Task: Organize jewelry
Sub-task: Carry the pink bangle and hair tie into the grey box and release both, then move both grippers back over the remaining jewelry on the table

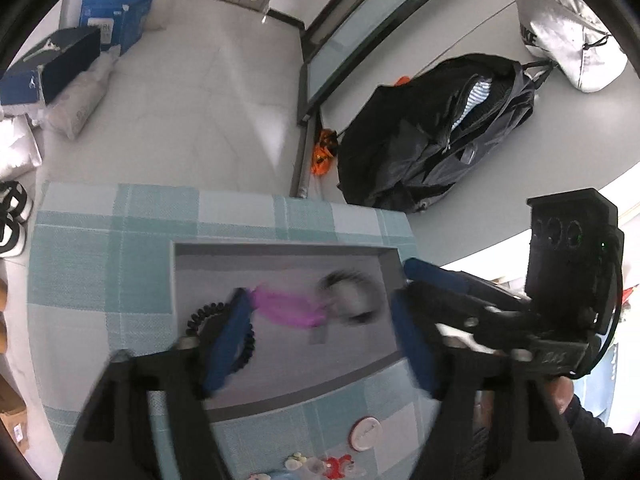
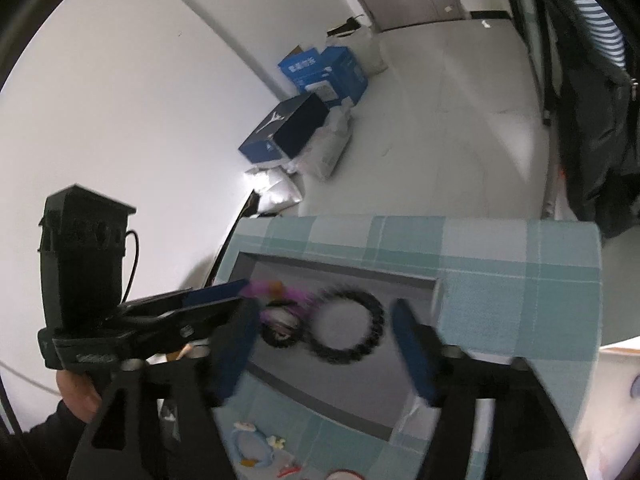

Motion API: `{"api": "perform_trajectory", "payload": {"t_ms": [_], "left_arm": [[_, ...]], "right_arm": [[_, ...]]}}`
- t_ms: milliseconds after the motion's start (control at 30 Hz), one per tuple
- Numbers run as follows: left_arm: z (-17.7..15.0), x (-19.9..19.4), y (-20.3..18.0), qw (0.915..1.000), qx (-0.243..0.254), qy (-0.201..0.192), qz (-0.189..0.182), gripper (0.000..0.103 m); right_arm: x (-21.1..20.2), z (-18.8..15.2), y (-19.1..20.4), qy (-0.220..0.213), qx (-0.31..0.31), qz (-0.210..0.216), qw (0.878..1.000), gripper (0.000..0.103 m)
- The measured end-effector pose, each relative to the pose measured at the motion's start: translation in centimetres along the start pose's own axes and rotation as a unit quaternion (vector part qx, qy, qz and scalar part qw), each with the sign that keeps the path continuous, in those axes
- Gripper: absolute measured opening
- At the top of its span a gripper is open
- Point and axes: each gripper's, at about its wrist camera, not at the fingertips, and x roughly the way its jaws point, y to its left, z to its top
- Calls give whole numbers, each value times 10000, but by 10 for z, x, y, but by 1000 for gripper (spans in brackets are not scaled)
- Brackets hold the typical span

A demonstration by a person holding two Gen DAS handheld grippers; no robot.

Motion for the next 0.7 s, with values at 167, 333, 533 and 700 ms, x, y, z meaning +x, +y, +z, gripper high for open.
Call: {"api": "perform_trajectory", "payload": {"t_ms": [167, 333, 533, 700], "left_arm": [[-2, -12, 2, 9996, -78, -227, 122, 86], [-8, -26, 1, 9981, -73, -479, 379, 86], [-24, -36, -8, 9952, 56, -654, 732, 86], [-43, -40, -18, 9930, 227, -721, 912, 86]], "right_arm": [[-19, 1, -3, -275, 20, -53, 9996, 78], [-33, -3, -6, -467, 104, -118, 9988, 80], [-47, -13, 0, -655, 52, -199, 9976, 87], [-61, -28, 10, -817, -196, -308, 9960, 96]]}}
